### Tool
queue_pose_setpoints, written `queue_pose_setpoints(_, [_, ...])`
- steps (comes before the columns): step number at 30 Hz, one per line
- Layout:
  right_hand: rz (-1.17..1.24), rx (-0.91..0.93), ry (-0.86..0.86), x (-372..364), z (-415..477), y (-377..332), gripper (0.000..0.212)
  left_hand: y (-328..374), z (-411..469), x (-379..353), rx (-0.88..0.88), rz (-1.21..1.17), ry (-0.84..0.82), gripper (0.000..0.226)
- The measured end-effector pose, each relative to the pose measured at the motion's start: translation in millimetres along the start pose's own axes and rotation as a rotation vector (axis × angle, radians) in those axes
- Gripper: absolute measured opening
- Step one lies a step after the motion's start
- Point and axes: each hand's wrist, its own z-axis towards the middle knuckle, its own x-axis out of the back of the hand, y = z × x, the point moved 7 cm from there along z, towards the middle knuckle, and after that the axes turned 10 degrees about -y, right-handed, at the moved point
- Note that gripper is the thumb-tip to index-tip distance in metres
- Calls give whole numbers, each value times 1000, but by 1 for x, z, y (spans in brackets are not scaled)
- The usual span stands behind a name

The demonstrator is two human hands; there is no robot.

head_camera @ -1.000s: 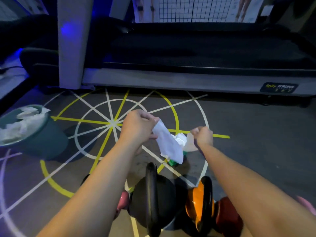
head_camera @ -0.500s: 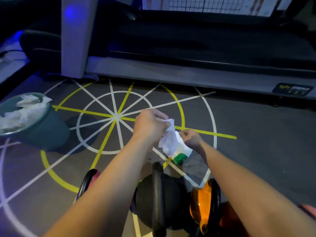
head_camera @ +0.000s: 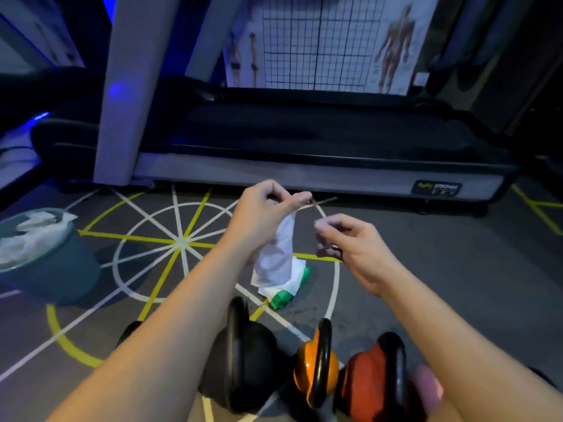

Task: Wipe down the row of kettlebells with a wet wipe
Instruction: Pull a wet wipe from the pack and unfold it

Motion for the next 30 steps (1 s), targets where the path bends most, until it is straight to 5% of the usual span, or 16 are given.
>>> queue_pose_setpoints(5, [-131, -10, -108, -9, -48, -14, 41, 15, -34, -32, -15, -73, -98, 38])
queue_pose_setpoints(8, [-152, 27, -83, -19, -69, -22, 29, 22, -57, -55, -13, -58, -184, 34])
queue_pose_setpoints(14, [-145, 44, -1, 8, -104, -47, 9, 41, -85, -55, -62, -224, -78, 40])
queue_pose_setpoints(23, [-199, -39, -272, -32, -137, -38, 47, 62, -129, -68, -74, -222, -305, 24])
queue_pose_setpoints(30, [-200, -8, -252, -37, -150, -50, 3, 67, -148, -55, -79, -185, -408, 26])
